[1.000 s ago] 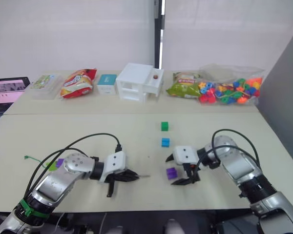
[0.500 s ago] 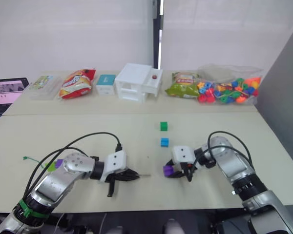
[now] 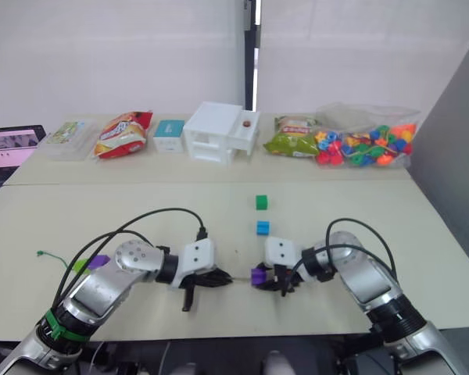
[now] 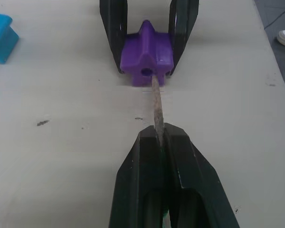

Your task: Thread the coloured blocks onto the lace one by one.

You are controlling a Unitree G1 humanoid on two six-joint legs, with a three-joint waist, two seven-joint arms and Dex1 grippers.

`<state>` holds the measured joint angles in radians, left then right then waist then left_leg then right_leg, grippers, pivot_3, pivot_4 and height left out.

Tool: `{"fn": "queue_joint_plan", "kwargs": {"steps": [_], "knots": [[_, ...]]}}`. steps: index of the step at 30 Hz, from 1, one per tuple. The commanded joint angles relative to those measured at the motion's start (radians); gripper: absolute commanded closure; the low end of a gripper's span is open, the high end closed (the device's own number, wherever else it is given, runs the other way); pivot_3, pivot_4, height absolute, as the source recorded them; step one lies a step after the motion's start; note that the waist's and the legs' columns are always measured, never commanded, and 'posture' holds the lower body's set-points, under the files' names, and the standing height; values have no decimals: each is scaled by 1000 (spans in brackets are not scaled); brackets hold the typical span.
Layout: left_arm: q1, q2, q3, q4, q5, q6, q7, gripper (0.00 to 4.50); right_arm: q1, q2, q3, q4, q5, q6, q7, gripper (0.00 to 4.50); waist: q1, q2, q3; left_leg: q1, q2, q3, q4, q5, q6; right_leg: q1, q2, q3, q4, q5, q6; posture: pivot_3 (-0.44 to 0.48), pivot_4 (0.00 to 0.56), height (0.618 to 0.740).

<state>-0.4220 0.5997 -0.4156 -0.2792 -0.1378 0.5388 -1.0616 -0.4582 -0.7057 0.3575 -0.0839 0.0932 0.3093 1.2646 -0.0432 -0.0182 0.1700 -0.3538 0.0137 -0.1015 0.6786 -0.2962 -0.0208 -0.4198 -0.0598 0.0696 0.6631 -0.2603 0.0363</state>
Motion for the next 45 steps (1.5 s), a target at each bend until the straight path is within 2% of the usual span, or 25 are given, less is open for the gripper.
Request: {"fn": "queue_joint_plan", "kwargs": {"steps": [1,23,33,39,45], "knots": [[-14,-9,-1,-3,7,-20,11,4500,10,-6,0,-21,3,15,1,3145,0,0,0,0,0,0,0,0,0,0,0,0,0,0,0,0,150,740],[-36,-103,-34,31,11,-24,25,4500,33,0,-7,-81,17,98,-23,3145,5,0,0,0,0,0,1,0,0,0,0,0,0,0,0,0,150,740],[-46,-102,-31,13,0,-16,16,4500,42,-6,-1,-106,16,120,-28,3145,4,0,0,0,0,0,0,0,0,0,0,0,0,0,0,0,150,740],[-26,-54,-1,-3,-14,-22,-6,4500,56,-28,-3,-102,3,117,-29,3145,4,0,0,0,0,0,0,0,0,0,0,0,0,0,0,0,150,740],[-16,-45,20,-44,-43,8,1,4500,61,-32,8,-103,-8,119,-33,3145,4,0,0,0,0,0,0,0,0,0,0,0,0,0,0,0,150,740]]}}
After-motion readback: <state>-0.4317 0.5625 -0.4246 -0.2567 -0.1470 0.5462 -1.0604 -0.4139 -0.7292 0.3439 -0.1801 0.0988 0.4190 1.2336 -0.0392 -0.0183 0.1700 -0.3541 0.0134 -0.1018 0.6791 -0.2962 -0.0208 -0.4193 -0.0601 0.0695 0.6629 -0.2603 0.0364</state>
